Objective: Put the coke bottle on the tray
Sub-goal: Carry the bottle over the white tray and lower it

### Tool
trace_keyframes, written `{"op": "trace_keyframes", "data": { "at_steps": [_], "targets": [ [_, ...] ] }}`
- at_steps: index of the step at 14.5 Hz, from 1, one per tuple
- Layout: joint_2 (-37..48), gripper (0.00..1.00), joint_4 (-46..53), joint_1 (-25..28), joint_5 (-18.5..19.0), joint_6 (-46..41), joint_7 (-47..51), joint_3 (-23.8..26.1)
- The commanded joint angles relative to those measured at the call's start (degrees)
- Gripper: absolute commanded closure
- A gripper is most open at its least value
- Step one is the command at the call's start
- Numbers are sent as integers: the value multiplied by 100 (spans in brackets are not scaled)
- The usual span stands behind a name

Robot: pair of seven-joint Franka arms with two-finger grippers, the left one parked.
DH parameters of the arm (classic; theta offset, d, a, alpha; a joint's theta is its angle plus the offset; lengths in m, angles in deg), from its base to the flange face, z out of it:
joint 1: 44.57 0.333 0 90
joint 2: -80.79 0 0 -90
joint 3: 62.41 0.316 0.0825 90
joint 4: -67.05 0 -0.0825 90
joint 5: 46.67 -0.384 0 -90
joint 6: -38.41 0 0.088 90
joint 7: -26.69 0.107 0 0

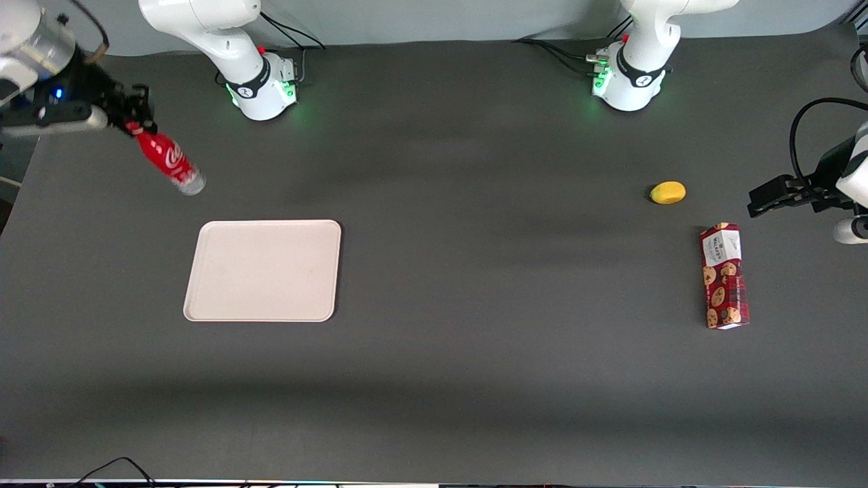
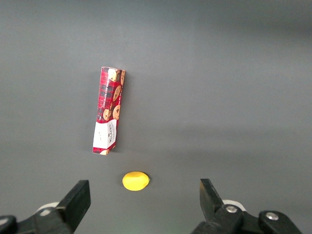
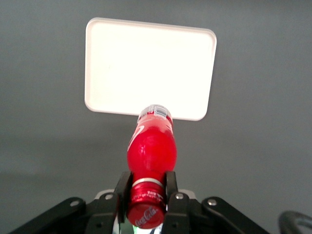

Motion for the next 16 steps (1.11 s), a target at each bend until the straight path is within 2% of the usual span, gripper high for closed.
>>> {"op": "trace_keyframes", "data": {
  "at_steps": [1, 4, 8, 16],
  "targets": [
    [-786, 100, 294, 62, 124, 579, -577, -392],
    [-1332, 100, 137, 53, 106, 1256, -605, -508],
    [-1684, 100, -584, 53, 80, 2461, -605, -605],
    [-2484, 100, -585, -53, 27, 3429, -1097, -816]
  ]
}}
